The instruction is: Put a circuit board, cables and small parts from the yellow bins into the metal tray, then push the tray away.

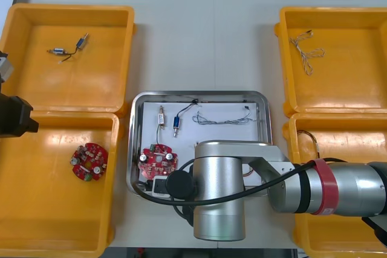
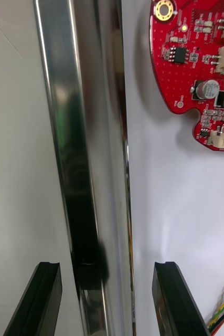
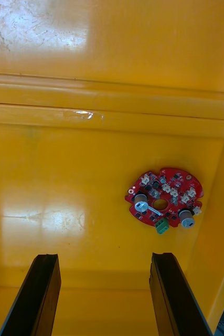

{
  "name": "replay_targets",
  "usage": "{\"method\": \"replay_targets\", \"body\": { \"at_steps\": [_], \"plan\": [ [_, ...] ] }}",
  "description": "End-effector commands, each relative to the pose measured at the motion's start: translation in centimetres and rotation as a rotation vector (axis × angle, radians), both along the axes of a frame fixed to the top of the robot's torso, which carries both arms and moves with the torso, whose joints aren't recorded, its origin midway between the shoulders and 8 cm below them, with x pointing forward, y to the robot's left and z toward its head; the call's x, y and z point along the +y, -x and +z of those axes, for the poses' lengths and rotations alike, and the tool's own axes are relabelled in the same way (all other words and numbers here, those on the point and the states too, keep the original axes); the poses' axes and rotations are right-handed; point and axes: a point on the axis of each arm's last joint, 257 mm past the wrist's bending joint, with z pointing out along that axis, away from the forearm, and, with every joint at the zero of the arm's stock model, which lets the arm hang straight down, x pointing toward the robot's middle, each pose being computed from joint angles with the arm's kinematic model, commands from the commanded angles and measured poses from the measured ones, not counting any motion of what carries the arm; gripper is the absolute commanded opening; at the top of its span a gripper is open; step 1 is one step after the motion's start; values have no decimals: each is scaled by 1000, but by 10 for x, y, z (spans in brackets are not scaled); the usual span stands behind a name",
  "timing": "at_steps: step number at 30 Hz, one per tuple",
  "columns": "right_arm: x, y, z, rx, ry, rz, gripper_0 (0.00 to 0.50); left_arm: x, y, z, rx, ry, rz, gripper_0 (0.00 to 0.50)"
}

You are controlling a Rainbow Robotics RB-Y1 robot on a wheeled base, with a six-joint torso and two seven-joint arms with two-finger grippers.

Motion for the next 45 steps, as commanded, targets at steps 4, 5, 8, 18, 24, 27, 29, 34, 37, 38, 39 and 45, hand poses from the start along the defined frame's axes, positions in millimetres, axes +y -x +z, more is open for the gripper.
{"method": "replay_targets", "body": {
  "at_steps": [4, 5, 8, 18, 24, 27, 29, 34, 37, 38, 39, 45],
  "plan": [
    [16, 16, -4, 13, -11, 60, 500, 18, 2, 15, -29, -88, -49, 500],
    [16, 16, -4, 13, -11, 60, 496, 18, 2, 15, -29, -88, -49, 500],
    [15, 16, -4, 13, -9, 60, 177, 18, 2, 15, -29, -88, -49, 500],
    [18, 8, 4, -14, -6, 75, 0, 18, 2, 15, -29, -88, -49, 500],
    [18, 1, 9, -19, -7, 97, 0, 18, 2, 15, -29, -88, -49, 500],
    [16, -1, 12, -2, -10, 106, 0, 18, 2, 15, -29, -88, -49, 500],
    [15, -3, 15, 8, -17, 110, 0, 18, 2, 15, -29, -88, -49, 500],
    [15, -12, 25, 1, -17, 139, 0, 18, 2, 15, -29, -88, -49, 500],
    [14, -16, 29, 1, -20, 151, 0, 18, 2, 15, -29, -88, -49, 500],
    [13, -18, 30, -2, -21, 153, 0, 18, 2, 15, -29, -88, -49, 500],
    [10, -22, 30, -2, -19, 153, 0, 18, 2, 15, -29, -88, -49, 500],
    [5, -43, 35, -1, -14, 118, 0, 18, 2, 15, -29, -88, -49, 500]
  ]
}}
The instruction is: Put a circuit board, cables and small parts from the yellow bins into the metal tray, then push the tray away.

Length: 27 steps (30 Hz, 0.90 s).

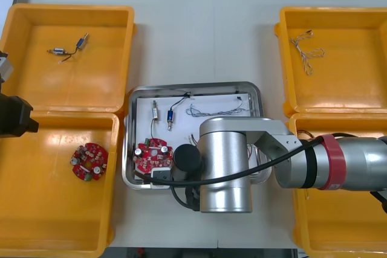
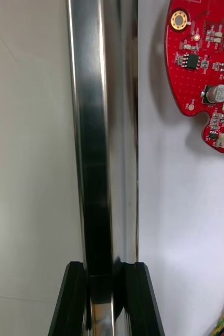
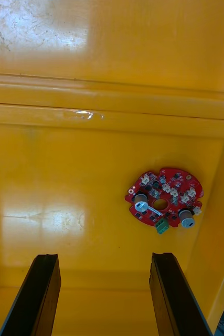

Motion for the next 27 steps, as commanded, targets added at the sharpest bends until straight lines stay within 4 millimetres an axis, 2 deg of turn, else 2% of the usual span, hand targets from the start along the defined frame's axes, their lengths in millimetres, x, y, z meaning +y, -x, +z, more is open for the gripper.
{"method": "replay_targets", "body": {
  "at_steps": [1, 20, 27],
  "plan": [
    [-2, -30, 19, -47, 8, 22, 0, 18, 1, 15, -28, -88, -49, 500],
    [6, -82, 51, -82, 22, 21, 0, 18, 1, 15, -28, -88, -49, 500],
    [8, -107, 66, -112, 19, 23, 0, 18, 1, 15, -28, -88, -49, 500]
  ]
}}
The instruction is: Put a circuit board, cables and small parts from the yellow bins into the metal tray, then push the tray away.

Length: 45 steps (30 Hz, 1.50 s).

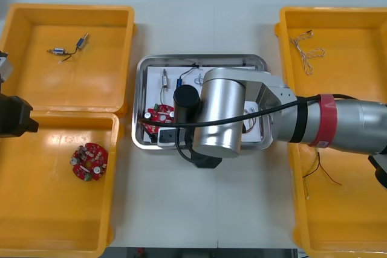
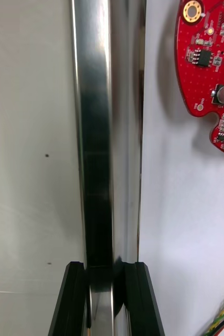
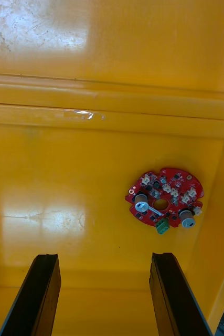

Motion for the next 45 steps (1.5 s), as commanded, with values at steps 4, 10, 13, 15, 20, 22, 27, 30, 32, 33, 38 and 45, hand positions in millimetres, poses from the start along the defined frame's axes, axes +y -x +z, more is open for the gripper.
{"method": "replay_targets", "body": {
  "at_steps": [4, 10, 13, 15, 20, 22, 27, 30, 32, 33, 38, 45],
  "plan": [
    [19, -44, 45, -110, -26, 48, 0, 18, 1, 15, -28, -87, -49, 500],
    [20, -73, 73, -217, -33, 43, 0, 18, 1, 15, -28, -87, -49, 500],
    [20, -85, 79, -236, -38, 20, 0, 18, 1, 15, -28, -87, -49, 500],
    [21, -91, 83, -252, -42, 12, 0, 18, 1, 15, -28, -87, -49, 500],
    [26, -107, 89, -288, -74, 11, 0, 18, 1, 15, -28, -87, -49, 500],
    [26, -115, 92, -299, -88, 4, 0, 18, 1, 15, -28, -87, -49, 500],
    [24, -134, 103, -346, -92, 2, 0, 18, 1, 15, -28, -87, -49, 500],
    [26, -142, 109, -366, -103, 6, 0, 18, 1, 15, -28, -87, -49, 500],
    [27, -149, 113, -379, -118, 4, 0, 18, 1, 15, -28, -87, -49, 500],
    [29, -151, 116, -384, -126, 6, 0, 18, 1, 15, -28, -87, -49, 500],
    [32, -163, 128, -411, -160, 7, 0, 18, 1, 15, -28, -87, -49, 500],
    [36, -175, 141, -472, -170, 30, 0, 18, 1, 15, -28, -87, -49, 500]
  ]
}}
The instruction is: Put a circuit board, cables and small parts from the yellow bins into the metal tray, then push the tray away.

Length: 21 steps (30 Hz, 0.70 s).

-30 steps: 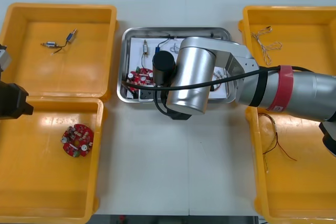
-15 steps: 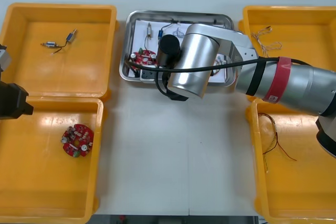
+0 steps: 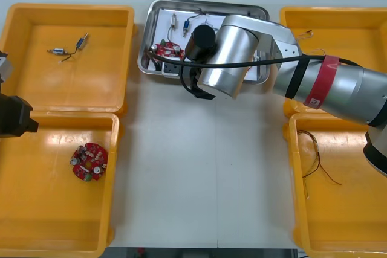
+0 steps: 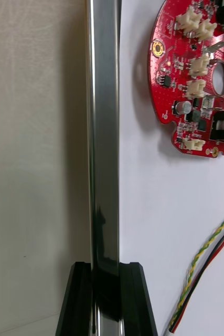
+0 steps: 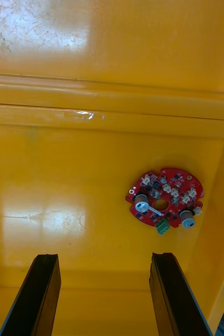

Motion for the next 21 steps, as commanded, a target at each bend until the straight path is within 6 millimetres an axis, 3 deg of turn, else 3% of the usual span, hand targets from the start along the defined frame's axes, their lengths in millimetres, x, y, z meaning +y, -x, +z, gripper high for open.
{"method": "replay_targets", "body": {
  "at_steps": [1, 12, 21],
  "plan": [
    [31, -16, 53, -118, -24, 66, 0, 17, 1, 15, -28, -86, -49, 500],
    [34, -37, 64, -183, -64, 85, 0, 17, 1, 15, -28, -86, -49, 500],
    [32, -39, 64, -185, -66, 81, 0, 17, 1, 15, -28, -86, -49, 500]
  ]
}}
